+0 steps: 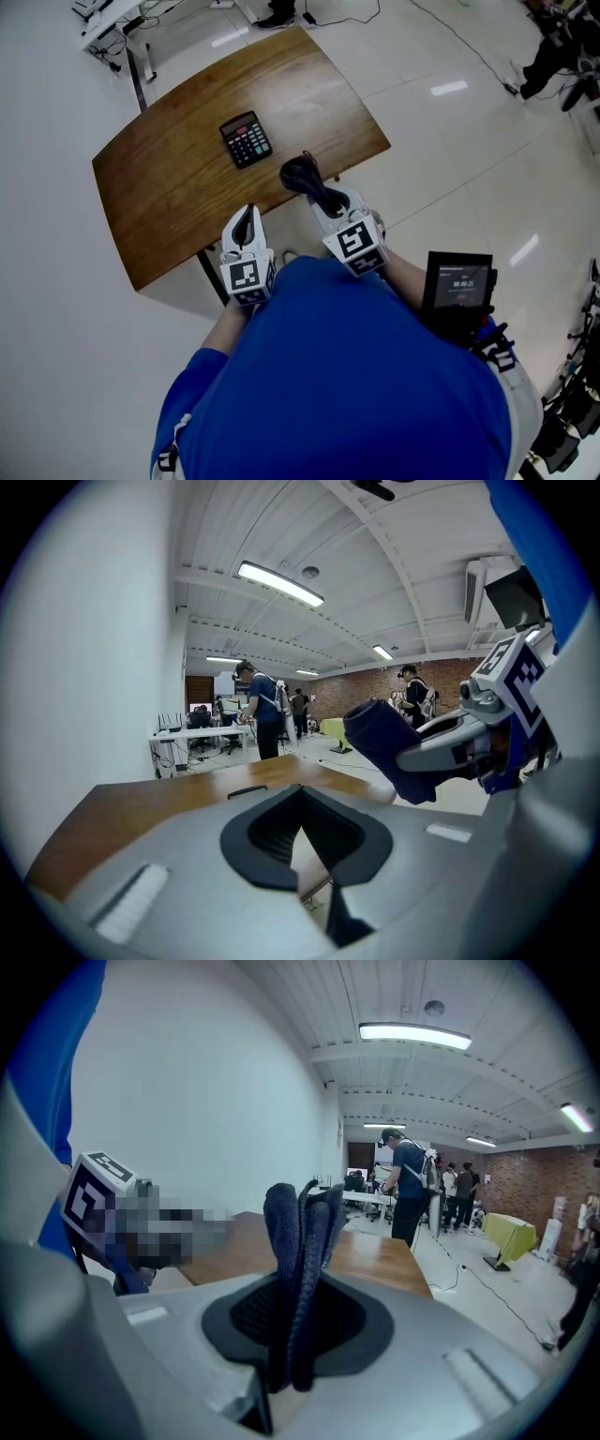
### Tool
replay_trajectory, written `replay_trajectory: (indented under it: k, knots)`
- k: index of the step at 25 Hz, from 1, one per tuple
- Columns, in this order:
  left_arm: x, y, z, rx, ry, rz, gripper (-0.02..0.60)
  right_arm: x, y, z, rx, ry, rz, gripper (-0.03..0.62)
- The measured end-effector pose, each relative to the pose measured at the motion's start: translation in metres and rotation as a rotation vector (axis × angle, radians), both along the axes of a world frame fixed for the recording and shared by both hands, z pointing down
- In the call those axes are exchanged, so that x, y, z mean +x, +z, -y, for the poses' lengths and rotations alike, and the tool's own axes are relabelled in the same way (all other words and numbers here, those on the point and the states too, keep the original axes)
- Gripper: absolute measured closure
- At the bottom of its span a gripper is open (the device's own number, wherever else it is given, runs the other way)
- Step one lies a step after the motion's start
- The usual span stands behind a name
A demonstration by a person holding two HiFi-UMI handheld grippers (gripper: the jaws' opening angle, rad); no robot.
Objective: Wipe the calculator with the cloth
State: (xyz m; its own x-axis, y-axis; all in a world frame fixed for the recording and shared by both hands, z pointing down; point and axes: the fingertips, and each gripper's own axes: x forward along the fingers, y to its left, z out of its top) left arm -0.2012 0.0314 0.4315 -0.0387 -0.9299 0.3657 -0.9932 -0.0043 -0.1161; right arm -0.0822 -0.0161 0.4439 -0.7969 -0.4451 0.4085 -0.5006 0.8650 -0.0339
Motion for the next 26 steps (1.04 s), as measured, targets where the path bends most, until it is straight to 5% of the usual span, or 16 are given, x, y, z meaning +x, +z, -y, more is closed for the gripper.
replay_trajectory:
  k: [26]
  knots:
    - [0.0059,-0.0085,0.0055,0.002,0.011,0.005,0.574,-0.0067,-0.0016,-0.0032,0.016,-0.035,-0.008,0.523]
